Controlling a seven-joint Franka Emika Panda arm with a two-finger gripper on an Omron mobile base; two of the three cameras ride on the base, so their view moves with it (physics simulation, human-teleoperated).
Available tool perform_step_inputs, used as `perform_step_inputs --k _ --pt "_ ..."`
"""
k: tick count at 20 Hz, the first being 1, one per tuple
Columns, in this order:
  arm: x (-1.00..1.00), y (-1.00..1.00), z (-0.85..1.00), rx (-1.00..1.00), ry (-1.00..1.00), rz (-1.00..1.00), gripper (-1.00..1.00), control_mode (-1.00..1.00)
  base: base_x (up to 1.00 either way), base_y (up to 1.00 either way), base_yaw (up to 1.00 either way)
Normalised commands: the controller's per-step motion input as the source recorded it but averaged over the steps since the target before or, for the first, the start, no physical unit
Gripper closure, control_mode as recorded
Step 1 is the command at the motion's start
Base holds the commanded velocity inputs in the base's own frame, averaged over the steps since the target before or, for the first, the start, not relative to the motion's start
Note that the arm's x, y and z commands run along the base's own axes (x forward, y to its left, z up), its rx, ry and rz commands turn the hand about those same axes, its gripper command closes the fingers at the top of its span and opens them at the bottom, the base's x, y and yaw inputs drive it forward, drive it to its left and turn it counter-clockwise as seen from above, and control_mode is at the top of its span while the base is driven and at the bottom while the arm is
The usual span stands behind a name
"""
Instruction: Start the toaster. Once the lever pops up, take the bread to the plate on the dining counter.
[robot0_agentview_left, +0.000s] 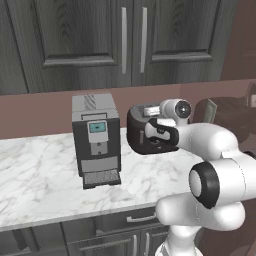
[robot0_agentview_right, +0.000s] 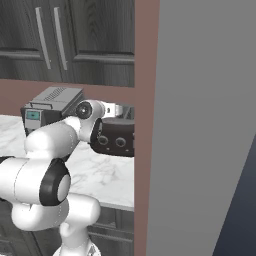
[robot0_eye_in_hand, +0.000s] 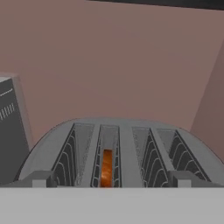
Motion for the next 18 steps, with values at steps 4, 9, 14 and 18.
perform_step_inputs --k 4,9,14,18 --pt "0.01 0.0 0.0 0.01 0.0 0.0 -1.0 -1.0 0.0 0.0 0.0" --pt "0.0 0.0 0.0 0.0 0.06 0.0 -1.0 -1.0 0.0 0.0 0.0" --pt "0.02 0.0 0.0 0.0 0.08 0.0 -1.0 -1.0 0.0 0.0 0.0" --pt "0.1 0.0 0.0 0.0 0.07 0.0 -1.0 -1.0 0.0 0.0 0.0"
